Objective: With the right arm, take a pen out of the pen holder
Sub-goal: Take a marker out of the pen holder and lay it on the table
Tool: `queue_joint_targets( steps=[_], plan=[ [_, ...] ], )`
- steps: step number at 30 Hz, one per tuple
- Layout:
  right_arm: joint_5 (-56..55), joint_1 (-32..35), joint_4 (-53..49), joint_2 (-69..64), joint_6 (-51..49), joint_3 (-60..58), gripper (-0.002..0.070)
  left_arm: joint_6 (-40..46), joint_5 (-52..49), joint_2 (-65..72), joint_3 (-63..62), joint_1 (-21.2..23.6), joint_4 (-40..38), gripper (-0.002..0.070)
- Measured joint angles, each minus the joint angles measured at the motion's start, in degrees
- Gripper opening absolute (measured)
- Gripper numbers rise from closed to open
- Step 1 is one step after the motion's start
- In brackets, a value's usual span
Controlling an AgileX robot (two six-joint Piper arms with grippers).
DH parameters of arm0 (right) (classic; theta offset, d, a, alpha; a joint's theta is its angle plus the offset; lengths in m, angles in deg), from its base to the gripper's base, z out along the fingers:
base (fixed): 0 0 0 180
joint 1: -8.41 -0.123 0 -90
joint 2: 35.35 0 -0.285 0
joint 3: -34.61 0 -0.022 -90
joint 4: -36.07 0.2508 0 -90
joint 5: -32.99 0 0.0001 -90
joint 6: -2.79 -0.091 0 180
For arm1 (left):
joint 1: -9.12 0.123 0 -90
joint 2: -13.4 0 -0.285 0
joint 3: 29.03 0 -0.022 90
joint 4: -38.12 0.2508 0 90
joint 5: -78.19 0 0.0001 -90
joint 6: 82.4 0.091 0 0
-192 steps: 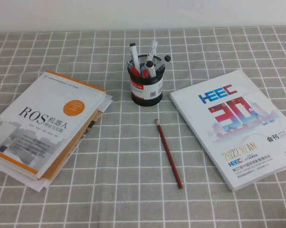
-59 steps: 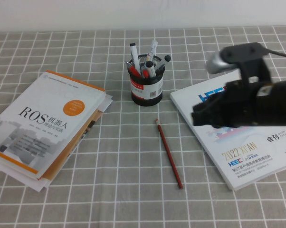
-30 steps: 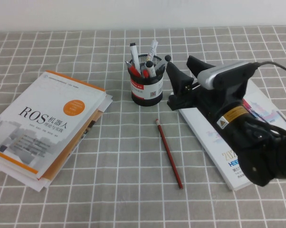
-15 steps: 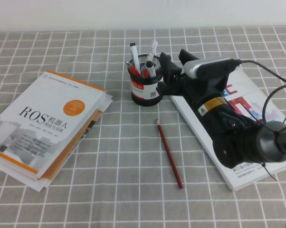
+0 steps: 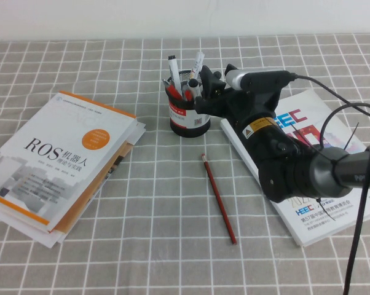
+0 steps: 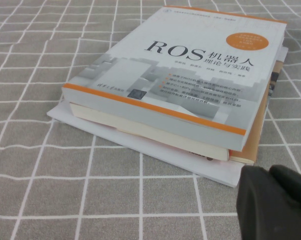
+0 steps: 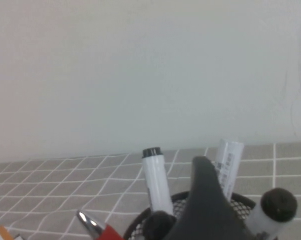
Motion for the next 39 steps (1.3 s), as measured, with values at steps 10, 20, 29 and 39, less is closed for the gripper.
queue_joint_targets(
  steps=[10,20,29,39],
  plan=[
    [1.03,0.00,1.27,-1.57,0.00,0.38,0.0370,0.00,0.00,0.00,0.00,0.00,0.00,-0.0003],
    [6.02,0.00,1.49,-3.49,0.00,4.46,0.0370,0.00,0.00,0.00,0.00,0.00,0.00,-0.0003],
    [6.23,0.20,2.08,-3.49,0.00,5.02,0.0365,0.00,0.00,0.00,0.00,0.00,0.00,-0.0003],
    [6.23,0.20,1.82,-3.49,0.00,5.25,0.0321,0.00,0.00,0.00,0.00,0.00,0.00,-0.0003]
  ],
)
